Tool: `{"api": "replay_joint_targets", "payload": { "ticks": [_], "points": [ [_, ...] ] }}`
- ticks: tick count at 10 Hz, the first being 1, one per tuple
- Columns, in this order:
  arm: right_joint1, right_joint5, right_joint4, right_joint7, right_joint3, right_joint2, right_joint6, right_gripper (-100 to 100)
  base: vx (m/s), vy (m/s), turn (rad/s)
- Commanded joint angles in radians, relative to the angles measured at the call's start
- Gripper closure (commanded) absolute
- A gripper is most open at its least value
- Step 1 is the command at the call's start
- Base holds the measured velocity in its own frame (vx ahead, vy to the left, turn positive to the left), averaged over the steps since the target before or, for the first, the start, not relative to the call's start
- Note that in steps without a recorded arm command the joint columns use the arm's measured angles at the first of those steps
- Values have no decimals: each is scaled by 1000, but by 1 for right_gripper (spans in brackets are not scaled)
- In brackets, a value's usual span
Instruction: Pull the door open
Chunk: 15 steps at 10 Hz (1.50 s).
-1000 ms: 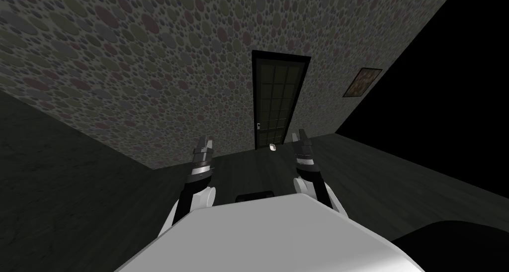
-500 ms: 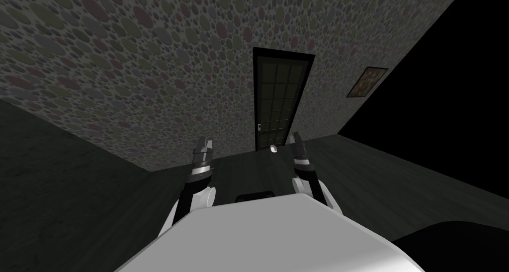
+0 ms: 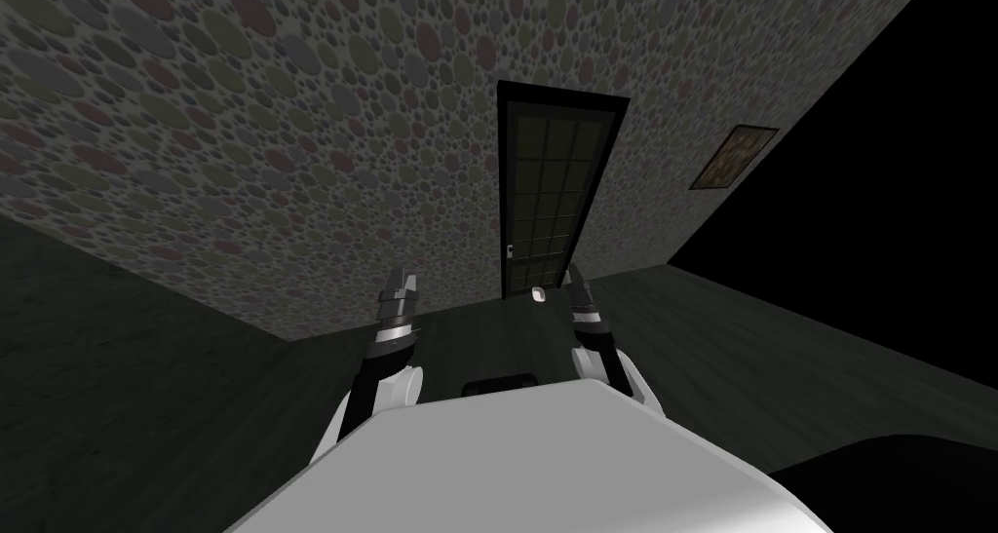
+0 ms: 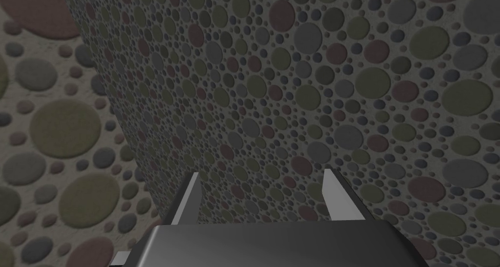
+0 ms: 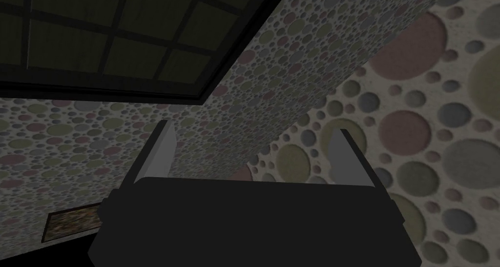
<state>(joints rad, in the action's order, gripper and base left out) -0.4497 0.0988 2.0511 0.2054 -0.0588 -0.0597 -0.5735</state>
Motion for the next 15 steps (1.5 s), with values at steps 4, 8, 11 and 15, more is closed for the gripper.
{"api": "replay_joint_targets", "payload": {
  "ticks": [4, 8, 11, 15],
  "points": [
    [31, 20, -94, 68, -10, -12, -26, -100, 94, 10, 6],
    [60, 39, -184, 130, -21, -23, -50, -100, 103, 5, 7],
    [84, 54, -256, 181, -30, -31, -69, -100, 100, 13, 7],
    [118, 75, -356, 251, -42, -42, -95, -100, 95, 11, 7]
  ]
}}
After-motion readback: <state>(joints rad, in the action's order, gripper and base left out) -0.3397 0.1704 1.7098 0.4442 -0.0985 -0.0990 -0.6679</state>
